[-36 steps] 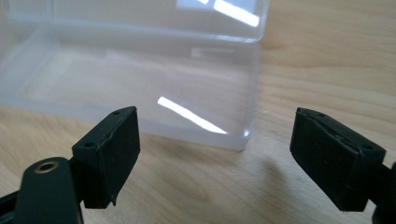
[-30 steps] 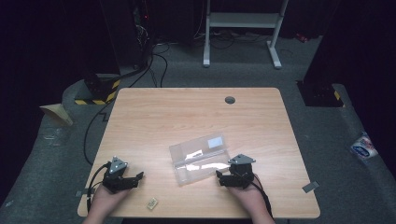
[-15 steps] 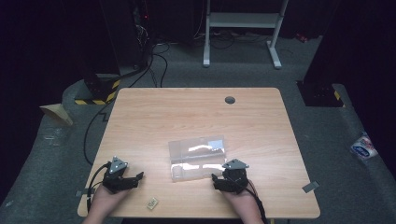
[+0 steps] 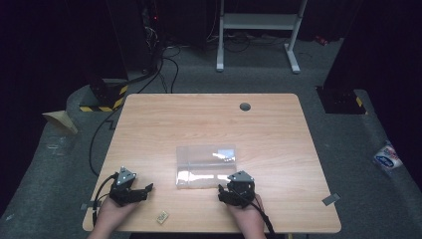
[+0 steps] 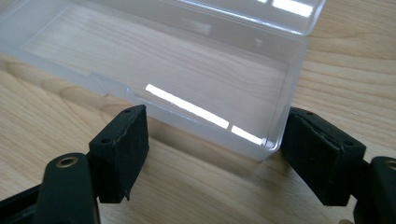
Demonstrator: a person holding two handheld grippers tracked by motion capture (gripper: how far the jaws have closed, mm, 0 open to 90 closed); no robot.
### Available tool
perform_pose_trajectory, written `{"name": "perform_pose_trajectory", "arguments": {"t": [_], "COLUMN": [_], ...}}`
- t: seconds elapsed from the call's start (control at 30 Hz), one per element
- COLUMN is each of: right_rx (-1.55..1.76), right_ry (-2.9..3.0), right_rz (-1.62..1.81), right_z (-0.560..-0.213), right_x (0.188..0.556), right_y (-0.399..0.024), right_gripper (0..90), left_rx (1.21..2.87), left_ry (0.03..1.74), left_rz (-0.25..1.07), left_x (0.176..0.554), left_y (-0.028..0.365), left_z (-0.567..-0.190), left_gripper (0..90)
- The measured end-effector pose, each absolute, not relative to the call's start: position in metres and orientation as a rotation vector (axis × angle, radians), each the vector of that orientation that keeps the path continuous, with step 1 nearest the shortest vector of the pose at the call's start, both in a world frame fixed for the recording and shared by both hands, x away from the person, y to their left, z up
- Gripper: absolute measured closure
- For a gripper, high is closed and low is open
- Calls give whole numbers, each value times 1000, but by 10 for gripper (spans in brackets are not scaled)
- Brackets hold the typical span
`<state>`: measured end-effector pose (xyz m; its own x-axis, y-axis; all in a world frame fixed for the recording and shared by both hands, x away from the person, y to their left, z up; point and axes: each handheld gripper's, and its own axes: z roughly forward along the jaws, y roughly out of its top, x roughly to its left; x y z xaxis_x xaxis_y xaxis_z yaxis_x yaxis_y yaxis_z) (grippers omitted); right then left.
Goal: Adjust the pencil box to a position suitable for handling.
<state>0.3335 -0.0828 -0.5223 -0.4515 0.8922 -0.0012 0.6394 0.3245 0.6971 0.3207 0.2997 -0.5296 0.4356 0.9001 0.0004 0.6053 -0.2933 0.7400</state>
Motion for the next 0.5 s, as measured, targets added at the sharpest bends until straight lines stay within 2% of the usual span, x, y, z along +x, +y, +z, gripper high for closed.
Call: {"name": "perform_pose_trajectory", "arguments": {"t": [0.5], "right_rx": [1349], "right_ry": [2213], "right_rz": [907], "right_z": [-522], "right_x": [334], "right_y": [-79], "right_gripper": [242], "left_rx": [2021], "left_ry": [1250], "left_rz": [567], "left_x": [319], "left_y": [300], "left_z": [-529], "left_gripper": [199]}}
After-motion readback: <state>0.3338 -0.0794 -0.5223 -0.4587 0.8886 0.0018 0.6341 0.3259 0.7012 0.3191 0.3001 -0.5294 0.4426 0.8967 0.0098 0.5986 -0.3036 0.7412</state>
